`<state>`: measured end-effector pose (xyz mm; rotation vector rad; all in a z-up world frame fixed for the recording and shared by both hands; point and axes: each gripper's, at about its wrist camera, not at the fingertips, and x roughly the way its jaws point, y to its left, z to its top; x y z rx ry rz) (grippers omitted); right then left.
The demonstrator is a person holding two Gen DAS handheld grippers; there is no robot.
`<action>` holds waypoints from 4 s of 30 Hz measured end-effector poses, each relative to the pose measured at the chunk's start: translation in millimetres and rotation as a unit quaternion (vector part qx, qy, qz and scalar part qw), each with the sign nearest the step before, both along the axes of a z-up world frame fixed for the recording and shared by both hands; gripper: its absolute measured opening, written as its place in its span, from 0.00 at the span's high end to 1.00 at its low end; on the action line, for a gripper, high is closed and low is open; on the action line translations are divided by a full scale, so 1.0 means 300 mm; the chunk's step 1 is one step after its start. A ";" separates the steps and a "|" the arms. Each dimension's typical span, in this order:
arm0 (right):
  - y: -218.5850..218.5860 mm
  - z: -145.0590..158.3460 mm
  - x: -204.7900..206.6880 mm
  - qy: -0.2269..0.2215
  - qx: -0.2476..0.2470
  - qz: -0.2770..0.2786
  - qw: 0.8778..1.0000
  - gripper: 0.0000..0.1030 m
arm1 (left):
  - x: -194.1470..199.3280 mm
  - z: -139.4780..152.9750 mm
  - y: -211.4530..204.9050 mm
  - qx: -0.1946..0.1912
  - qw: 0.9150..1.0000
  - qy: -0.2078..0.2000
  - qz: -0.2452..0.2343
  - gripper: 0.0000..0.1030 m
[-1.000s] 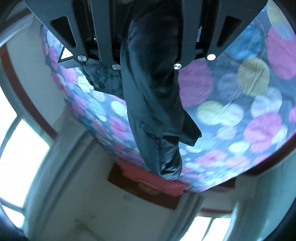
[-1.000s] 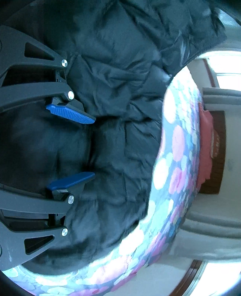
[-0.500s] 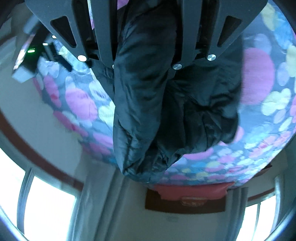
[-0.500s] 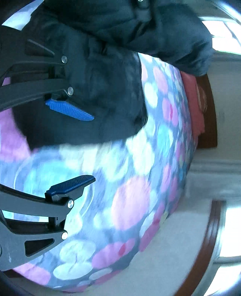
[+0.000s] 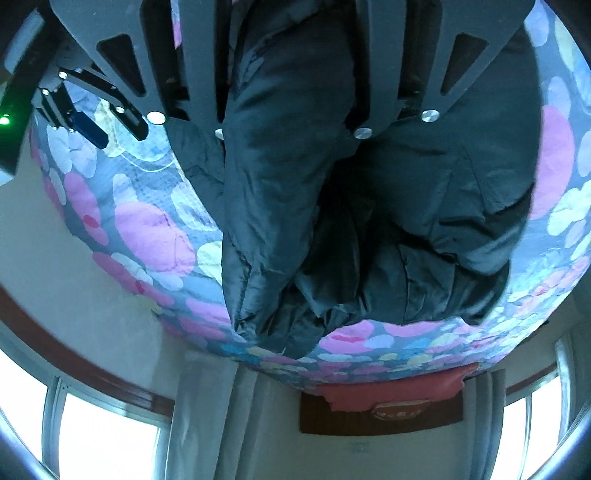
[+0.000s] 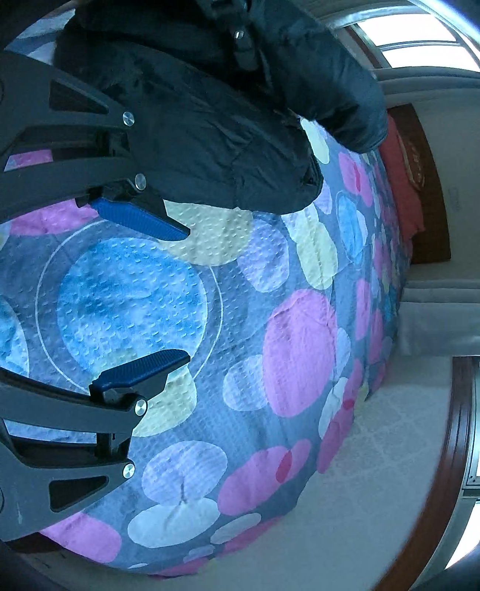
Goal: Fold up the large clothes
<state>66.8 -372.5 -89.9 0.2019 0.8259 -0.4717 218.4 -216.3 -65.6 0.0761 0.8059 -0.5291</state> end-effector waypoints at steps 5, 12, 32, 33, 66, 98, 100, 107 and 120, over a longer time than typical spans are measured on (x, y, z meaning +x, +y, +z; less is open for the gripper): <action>0.024 0.039 -0.004 -0.007 0.000 0.006 1.000 0.41 | -0.079 0.104 0.047 -0.048 0.998 -0.015 -0.027 0.34; 0.090 0.146 0.009 -0.037 0.007 0.029 0.999 0.40 | -0.122 0.214 0.253 -0.077 0.995 -0.057 0.007 0.29; 0.297 0.216 0.354 -0.013 0.071 0.104 0.992 0.26 | 0.153 -0.032 0.636 -0.145 0.977 0.062 0.147 0.28; 0.293 0.202 0.356 -0.007 0.075 0.105 0.992 0.26 | 0.164 -0.044 0.632 -0.148 0.976 0.067 0.144 0.28; 0.197 -0.082 0.330 0.016 0.105 0.099 0.989 0.92 | 0.252 -0.158 0.443 -0.074 0.991 0.045 0.099 0.23; 0.257 -0.001 0.548 0.011 0.034 0.076 0.996 0.64 | 0.395 -0.135 0.412 -0.046 0.972 0.069 0.219 0.21; 0.261 -0.027 0.552 0.009 0.030 0.072 0.997 0.63 | 0.396 -0.149 0.392 -0.033 0.973 0.061 0.220 0.21; 0.253 -0.101 0.561 -0.005 0.035 0.063 0.997 0.63 | 0.408 -0.202 0.360 -0.015 0.974 0.044 0.221 0.20; 0.257 -0.150 0.570 -0.019 0.028 0.054 0.998 0.63 | 0.410 -0.253 0.318 0.020 0.972 0.008 0.233 0.19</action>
